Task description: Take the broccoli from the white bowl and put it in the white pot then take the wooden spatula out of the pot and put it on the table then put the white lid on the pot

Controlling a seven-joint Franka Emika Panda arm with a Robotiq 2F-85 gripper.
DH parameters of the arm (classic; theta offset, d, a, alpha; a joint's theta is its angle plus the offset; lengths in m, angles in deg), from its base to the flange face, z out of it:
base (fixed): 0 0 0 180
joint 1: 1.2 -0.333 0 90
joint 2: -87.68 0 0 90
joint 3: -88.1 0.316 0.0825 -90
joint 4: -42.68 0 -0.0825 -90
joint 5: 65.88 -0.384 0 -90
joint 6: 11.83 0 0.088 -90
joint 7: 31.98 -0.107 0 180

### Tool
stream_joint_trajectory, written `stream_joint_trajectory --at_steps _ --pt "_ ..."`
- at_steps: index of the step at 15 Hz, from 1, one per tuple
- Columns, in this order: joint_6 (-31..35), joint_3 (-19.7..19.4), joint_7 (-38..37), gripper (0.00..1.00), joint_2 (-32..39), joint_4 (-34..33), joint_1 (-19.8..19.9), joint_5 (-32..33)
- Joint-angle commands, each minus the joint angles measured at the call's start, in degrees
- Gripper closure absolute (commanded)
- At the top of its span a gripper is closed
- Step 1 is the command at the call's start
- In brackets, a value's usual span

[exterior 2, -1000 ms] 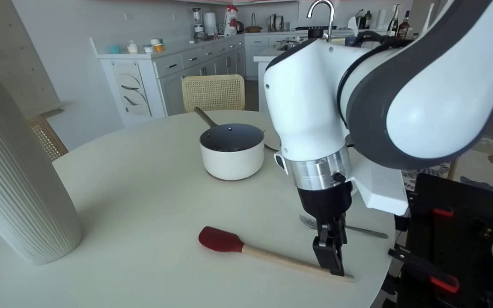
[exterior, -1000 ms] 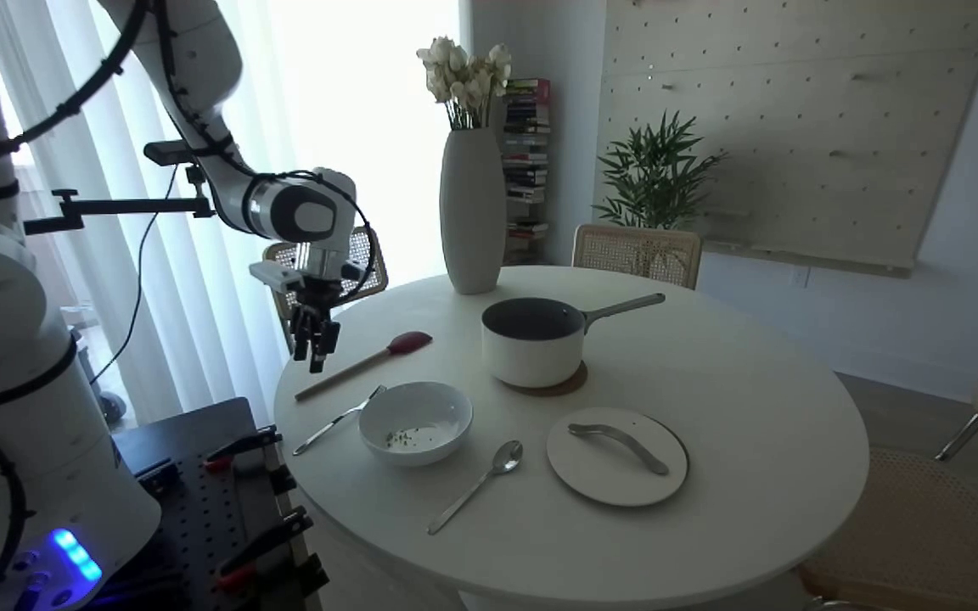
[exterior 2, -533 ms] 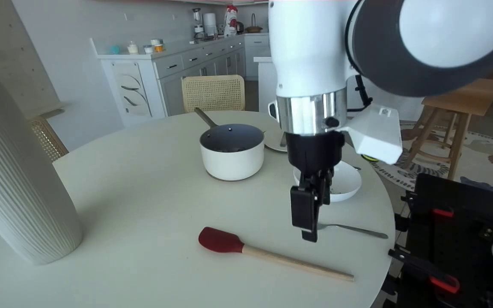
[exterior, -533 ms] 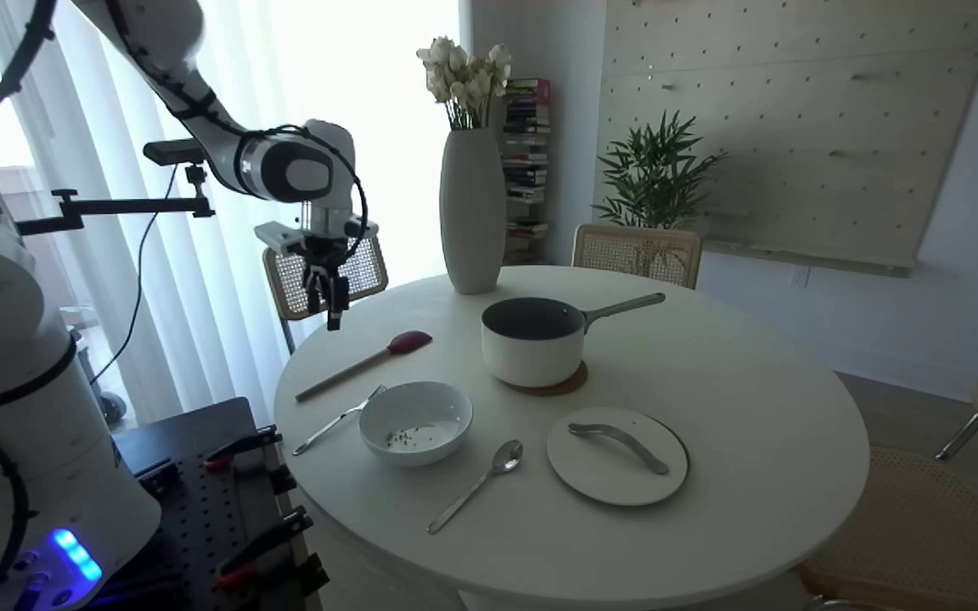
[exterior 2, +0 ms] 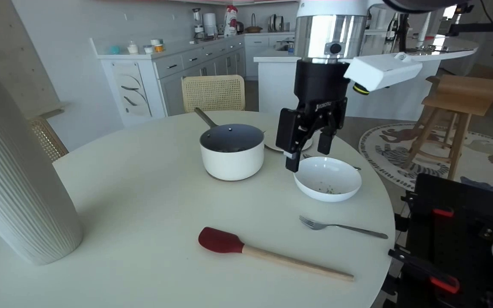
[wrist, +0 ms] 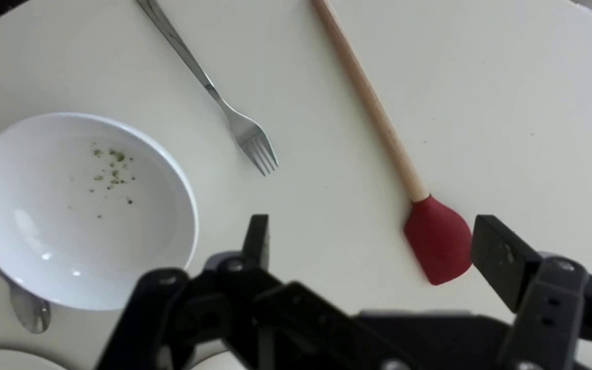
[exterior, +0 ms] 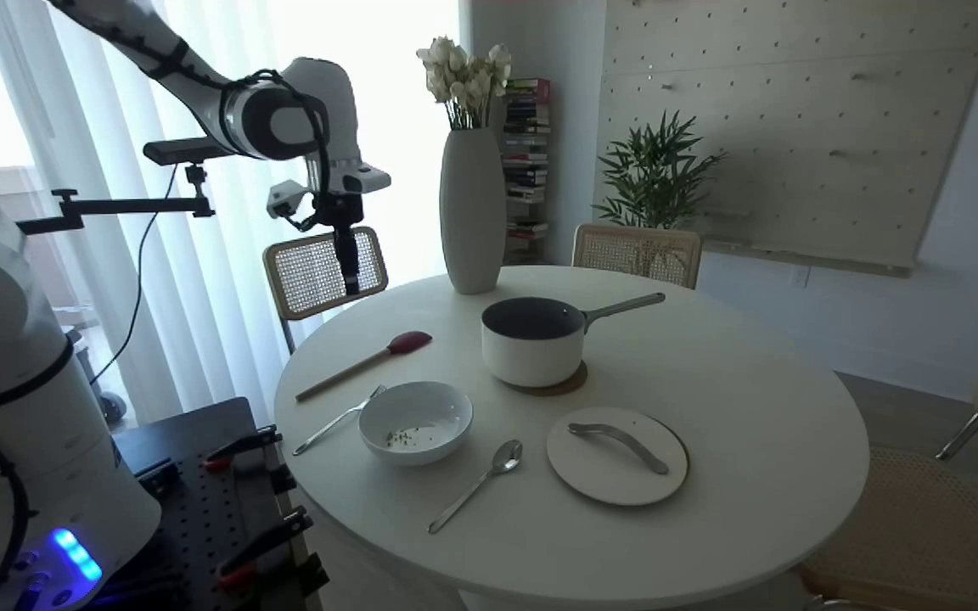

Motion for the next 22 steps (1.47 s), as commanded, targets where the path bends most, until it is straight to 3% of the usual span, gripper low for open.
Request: stream_joint_trajectory --at_steps 1,6,10,11,15,22 --pt "1.12 -0.28 -6.44 0.00 -6.29 4.69 2.58 -2.00" --pt "2.62 -0.61 -14.84 0.00 -12.15 9.12 6.31 -2.25" --pt "3.31 -2.29 -16.92 0.00 -15.88 11.81 9.38 -1.73" --pt "2.64 -2.91 -17.13 0.00 -14.41 9.23 10.81 -1.11" --pt "4.33 -7.17 -14.13 0.00 -16.61 10.72 15.13 -0.41" --pt "7.51 -14.82 -3.50 0.00 -12.80 6.89 21.84 0.54"
